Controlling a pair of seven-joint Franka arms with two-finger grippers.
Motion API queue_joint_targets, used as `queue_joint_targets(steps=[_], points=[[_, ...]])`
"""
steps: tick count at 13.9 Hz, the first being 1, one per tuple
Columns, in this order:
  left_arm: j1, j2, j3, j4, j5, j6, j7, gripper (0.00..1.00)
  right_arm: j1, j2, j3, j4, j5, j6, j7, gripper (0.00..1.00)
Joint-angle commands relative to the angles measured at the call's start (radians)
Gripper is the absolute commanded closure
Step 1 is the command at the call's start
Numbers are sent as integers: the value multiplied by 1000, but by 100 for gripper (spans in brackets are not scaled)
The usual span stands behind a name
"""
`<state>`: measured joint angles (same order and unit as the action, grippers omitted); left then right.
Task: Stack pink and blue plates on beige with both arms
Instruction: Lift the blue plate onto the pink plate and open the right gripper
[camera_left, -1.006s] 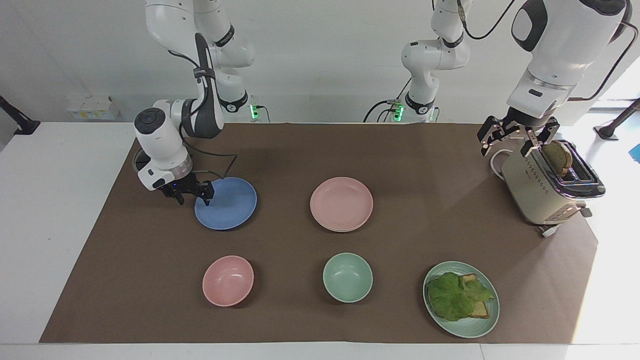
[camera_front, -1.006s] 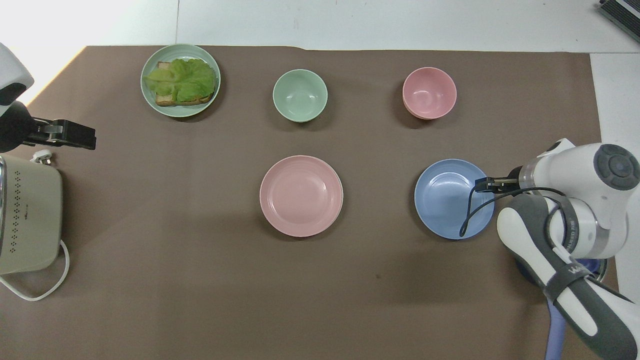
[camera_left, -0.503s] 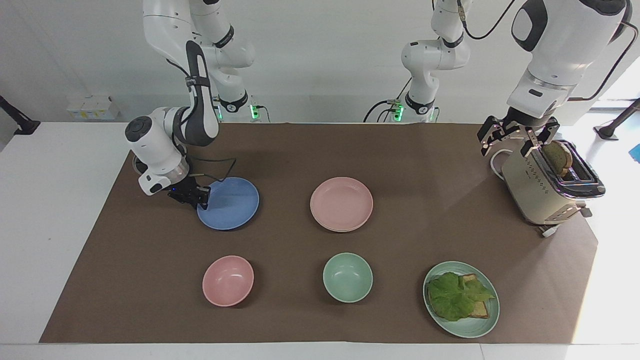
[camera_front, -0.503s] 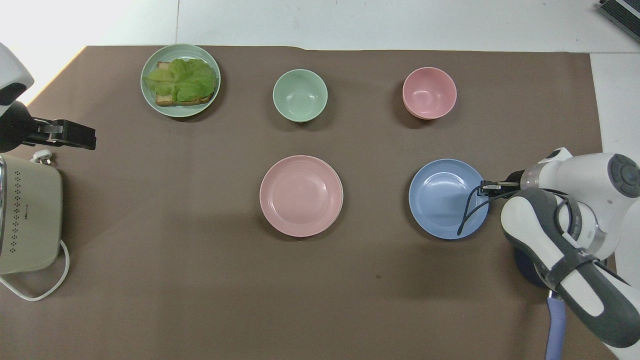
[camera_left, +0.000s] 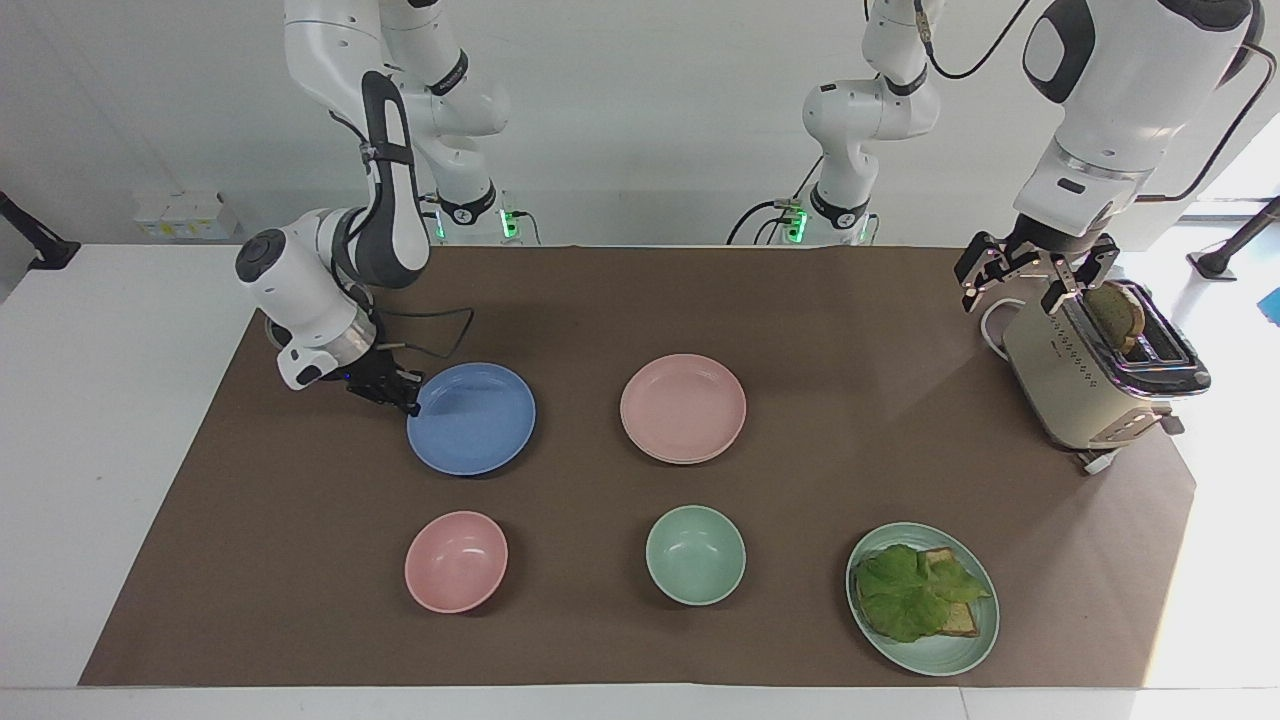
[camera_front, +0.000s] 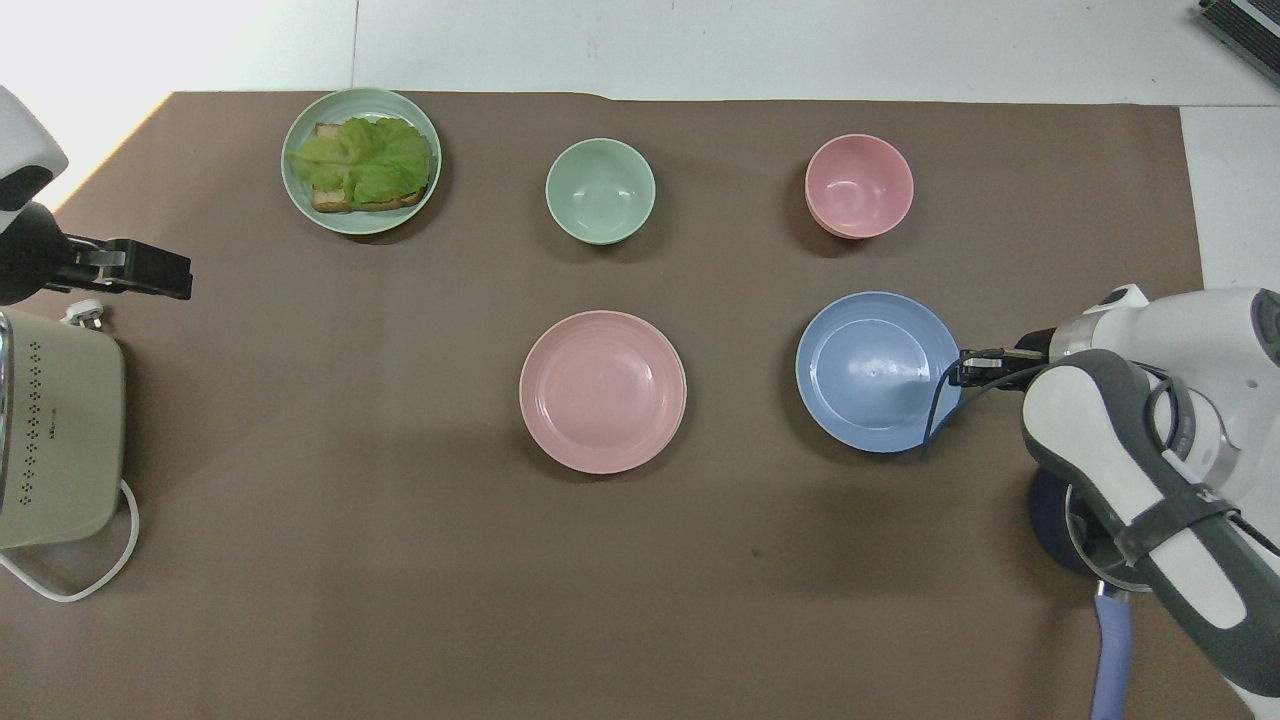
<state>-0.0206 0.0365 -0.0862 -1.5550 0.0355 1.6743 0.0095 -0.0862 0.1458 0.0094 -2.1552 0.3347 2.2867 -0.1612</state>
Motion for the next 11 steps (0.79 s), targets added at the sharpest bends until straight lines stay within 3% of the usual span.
queue_joint_targets(steps=[1, 6, 9, 11], points=[[10, -13, -6, 0, -3, -18, 9, 0, 0, -61, 12, 38, 35, -55, -37, 100], [11, -13, -6, 0, -3, -19, 9, 0, 121, -68, 72, 173, 37, -41, 55, 100], [10, -13, -6, 0, -3, -19, 9, 0, 293, -54, 72, 178, 29, 61, 308, 100], [10, -13, -6, 0, -3, -19, 9, 0, 400, -10, 72, 181, 17, 92, 374, 100]])
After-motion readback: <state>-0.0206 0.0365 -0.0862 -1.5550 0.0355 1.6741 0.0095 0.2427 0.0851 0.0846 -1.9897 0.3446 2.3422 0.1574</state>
